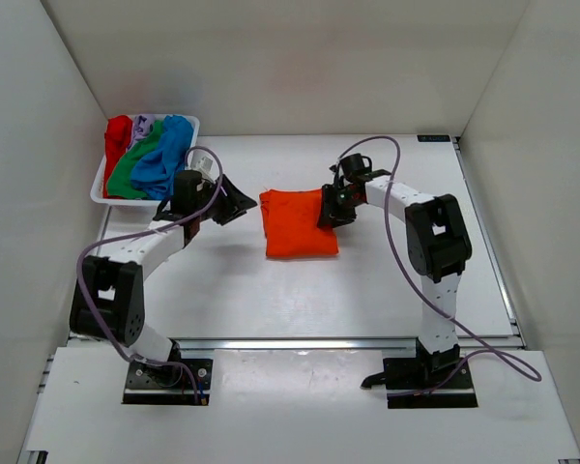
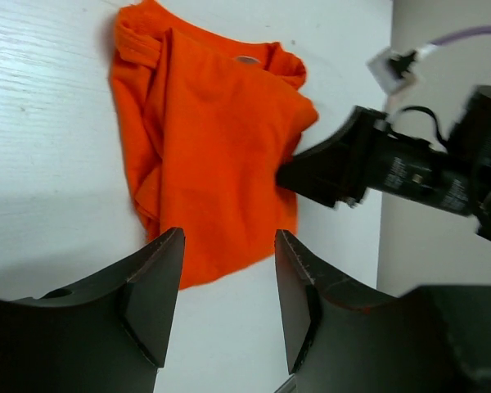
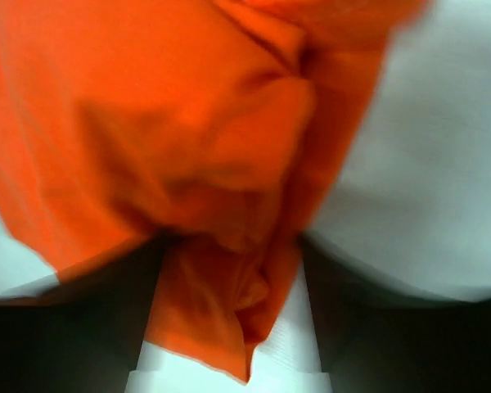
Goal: Fold and stack the t-shirts
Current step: Put the neatly folded tshirt into the corner of the board with the right arm
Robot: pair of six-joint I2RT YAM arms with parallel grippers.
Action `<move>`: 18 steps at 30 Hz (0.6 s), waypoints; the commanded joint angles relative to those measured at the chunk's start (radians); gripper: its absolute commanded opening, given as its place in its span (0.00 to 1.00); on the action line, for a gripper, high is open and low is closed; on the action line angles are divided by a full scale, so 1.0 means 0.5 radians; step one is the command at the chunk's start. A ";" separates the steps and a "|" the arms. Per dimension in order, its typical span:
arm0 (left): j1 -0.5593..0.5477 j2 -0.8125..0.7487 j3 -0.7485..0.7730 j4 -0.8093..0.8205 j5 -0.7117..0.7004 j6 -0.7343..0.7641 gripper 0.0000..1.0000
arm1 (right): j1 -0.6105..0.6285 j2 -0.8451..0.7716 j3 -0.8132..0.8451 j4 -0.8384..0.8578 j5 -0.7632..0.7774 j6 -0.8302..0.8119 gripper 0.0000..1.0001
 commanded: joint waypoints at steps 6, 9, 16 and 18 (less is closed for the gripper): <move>0.003 -0.264 -0.117 0.002 0.028 0.031 0.58 | 0.064 0.329 0.523 -0.488 0.826 -0.295 0.00; -0.009 -0.264 -0.114 -0.005 0.040 0.044 0.59 | -0.080 0.402 0.710 -0.604 1.005 -0.378 0.00; -0.064 -0.233 -0.093 0.029 0.064 0.016 0.58 | -0.507 0.748 1.400 -0.831 1.119 -0.555 0.00; -0.082 -0.212 -0.096 0.041 0.074 0.028 0.58 | -0.614 0.936 1.734 -0.868 1.149 -0.715 0.00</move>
